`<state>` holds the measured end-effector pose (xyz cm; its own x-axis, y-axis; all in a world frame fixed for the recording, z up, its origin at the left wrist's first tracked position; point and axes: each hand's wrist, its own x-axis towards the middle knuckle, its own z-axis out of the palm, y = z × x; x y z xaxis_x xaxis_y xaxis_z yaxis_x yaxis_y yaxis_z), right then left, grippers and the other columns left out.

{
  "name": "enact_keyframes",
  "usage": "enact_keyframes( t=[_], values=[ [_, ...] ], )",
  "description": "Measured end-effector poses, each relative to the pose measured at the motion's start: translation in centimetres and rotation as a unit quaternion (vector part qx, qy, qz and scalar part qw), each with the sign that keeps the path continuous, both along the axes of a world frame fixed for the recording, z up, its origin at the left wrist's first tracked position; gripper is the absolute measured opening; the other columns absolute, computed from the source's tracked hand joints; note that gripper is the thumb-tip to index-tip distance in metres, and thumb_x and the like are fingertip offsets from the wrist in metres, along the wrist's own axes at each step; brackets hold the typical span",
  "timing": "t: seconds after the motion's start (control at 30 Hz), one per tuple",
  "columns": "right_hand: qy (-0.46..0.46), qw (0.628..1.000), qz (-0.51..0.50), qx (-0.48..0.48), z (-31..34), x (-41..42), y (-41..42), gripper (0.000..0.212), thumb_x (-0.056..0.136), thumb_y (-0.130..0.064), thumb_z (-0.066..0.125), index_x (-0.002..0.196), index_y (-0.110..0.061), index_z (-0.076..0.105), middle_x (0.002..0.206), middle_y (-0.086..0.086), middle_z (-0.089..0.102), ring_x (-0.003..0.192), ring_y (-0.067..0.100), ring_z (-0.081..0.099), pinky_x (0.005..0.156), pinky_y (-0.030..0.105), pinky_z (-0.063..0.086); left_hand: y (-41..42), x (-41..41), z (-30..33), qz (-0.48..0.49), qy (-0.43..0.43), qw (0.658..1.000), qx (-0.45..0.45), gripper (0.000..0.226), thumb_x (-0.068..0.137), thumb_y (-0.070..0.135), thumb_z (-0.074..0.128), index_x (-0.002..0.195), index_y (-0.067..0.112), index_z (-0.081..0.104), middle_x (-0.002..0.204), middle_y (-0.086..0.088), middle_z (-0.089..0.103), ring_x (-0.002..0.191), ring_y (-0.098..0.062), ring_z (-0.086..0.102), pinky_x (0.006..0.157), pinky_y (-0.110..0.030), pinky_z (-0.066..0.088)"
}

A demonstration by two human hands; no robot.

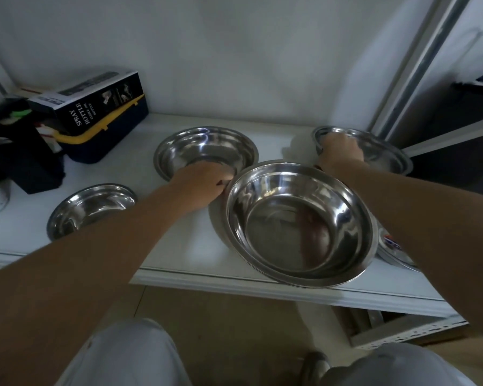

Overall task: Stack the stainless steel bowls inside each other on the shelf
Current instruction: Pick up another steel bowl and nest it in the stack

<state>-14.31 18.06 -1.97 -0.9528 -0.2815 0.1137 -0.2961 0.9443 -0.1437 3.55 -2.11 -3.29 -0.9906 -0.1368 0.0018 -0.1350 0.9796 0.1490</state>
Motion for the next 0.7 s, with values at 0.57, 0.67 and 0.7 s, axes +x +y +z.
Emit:
enact_keyframes(
  t=[0.57,0.67,0.7],
  values=[
    [0.178,0.909,0.373,-0.052,4.1,10.2,-10.4,0.032,0.078,-0.003,0.059,0.11,-0.006,0.061,0.115,0.015,0.062,0.108,0.035,0.058,0.074,0.042,0.051,-3.1,0.1,4.0,0.338,0.253,0.753,0.505,0.071,0.087,0.049,0.039,0.15,0.017,0.027,0.137,-0.017,0.056,0.114,-0.035,0.063,0.098,-0.051,0.051],
    [0.16,0.893,0.42,-0.031,2.1,11.2,-11.5,0.034,0.078,0.0,0.057,0.112,-0.006,0.061,0.118,0.013,0.063,0.11,0.033,0.058,0.073,0.041,0.051,-4.9,1.4,3.0,0.37,0.223,0.737,0.519,0.077,0.087,0.042,0.051,0.153,0.017,0.023,0.136,-0.012,0.057,0.115,-0.03,0.064,0.1,-0.047,0.051],
    [0.153,0.89,0.429,-0.028,1.4,11.2,-11.8,0.033,0.079,0.001,0.056,0.11,-0.006,0.062,0.116,0.013,0.063,0.11,0.033,0.059,0.073,0.04,0.051,-5.4,1.6,2.4,0.374,0.207,0.739,0.52,0.073,0.088,0.035,0.054,0.152,0.014,0.026,0.13,-0.01,0.058,0.112,-0.027,0.065,0.1,-0.044,0.052]
  ],
)
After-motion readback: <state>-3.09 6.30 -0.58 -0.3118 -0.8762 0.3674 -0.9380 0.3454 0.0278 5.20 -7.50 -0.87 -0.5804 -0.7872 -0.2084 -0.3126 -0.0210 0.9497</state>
